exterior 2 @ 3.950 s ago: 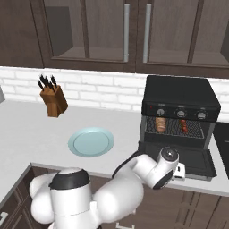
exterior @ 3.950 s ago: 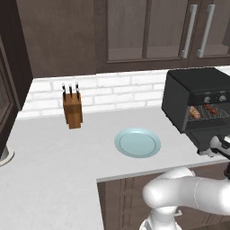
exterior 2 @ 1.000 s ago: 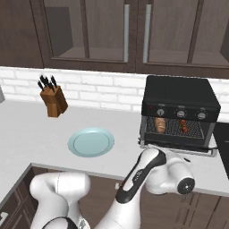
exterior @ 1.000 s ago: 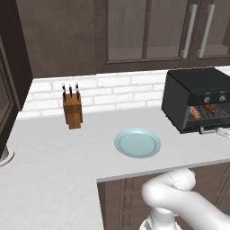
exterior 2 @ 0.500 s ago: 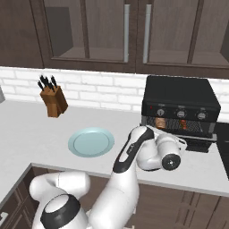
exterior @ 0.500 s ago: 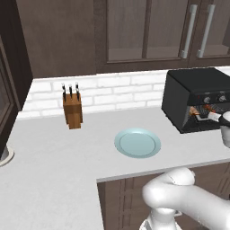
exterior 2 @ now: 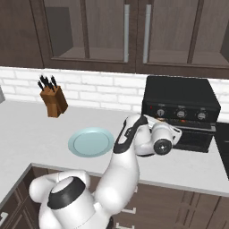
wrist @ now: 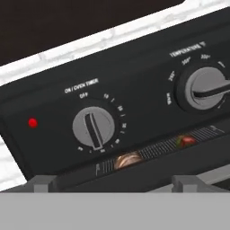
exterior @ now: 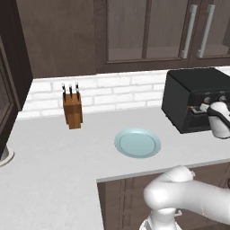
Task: Pick up the kebab skewer and baguette bread, and place them inside the toaster oven. Close the toaster oven door and start by setting the timer.
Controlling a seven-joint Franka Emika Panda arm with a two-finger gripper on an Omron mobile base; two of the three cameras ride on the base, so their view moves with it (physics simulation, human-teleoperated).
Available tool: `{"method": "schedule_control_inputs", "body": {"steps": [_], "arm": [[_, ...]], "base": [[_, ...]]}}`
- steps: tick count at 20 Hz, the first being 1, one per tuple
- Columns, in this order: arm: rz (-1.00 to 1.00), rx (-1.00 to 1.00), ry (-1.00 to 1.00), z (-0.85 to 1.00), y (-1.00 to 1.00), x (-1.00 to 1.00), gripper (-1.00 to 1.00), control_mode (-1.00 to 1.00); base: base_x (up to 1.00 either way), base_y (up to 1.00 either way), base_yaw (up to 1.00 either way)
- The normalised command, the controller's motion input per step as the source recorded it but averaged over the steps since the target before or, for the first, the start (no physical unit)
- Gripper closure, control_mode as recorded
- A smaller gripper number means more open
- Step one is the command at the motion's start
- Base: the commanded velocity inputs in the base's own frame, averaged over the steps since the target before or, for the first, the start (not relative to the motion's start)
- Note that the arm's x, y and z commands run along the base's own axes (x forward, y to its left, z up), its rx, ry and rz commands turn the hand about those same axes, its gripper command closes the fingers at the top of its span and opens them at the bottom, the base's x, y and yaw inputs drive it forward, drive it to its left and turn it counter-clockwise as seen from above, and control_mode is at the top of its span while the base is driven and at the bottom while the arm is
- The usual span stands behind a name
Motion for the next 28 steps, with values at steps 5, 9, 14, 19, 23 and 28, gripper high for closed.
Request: {"method": "schedule_control_inputs", "body": {"steps": [5,9,14,19,23,28], "arm": [[0.0,0.0,0.0,-0.25,0.19,0.3,-1.0,-1.0],[0.0,0.02,0.02,-0.38,0.21,0.35,-1.0,-1.0],[0.0,0.01,0.05,-0.56,0.31,0.41,-1.0,-1.0],[0.0,0.0,0.02,-0.33,0.4,0.18,-1.0,-1.0],[0.0,0.0,0.0,0.05,0.22,0.0,-1.0,-1.0],[0.0,0.0,-0.02,0.28,0.0,-0.14,-1.0,-1.0]], "base": [[0.0,0.0,0.0],[0.0,0.0,0.0],[0.0,0.0,0.0],[0.0,0.0,0.0],[0.0,0.0,0.0],[0.0,0.0,0.0]]}}
